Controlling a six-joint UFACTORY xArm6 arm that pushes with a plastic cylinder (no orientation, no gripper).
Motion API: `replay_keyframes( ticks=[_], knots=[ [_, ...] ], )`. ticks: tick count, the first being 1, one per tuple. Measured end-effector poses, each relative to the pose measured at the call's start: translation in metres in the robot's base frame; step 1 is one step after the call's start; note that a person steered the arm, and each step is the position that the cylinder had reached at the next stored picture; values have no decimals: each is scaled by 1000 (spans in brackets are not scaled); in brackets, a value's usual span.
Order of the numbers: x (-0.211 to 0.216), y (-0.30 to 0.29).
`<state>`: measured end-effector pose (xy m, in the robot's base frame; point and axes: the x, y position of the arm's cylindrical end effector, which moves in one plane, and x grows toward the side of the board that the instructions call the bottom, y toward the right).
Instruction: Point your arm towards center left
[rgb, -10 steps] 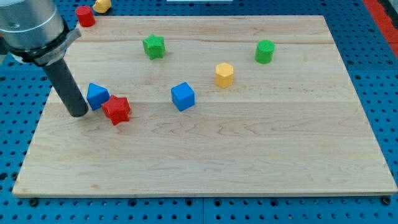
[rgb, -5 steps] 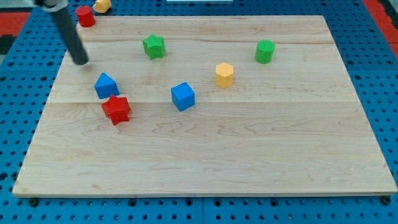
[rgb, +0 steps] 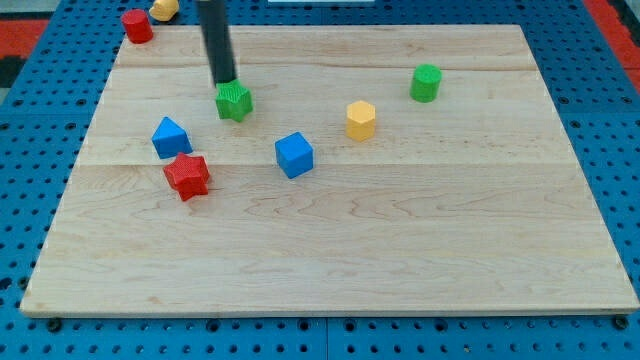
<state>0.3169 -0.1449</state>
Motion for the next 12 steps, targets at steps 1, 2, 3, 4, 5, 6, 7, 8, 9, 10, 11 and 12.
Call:
replay_keyframes(
  ticks=[1,2,3,4,5,6,7,8,9,10,11,12],
  knots=[
    [-6,18],
    [-9,96],
    [21,94],
    [51,90],
    [24,36],
    [15,-30],
    [14,21],
    [61,44],
    [102,31],
    [108,-21],
    [108,-49],
    [108,-71]
  ],
)
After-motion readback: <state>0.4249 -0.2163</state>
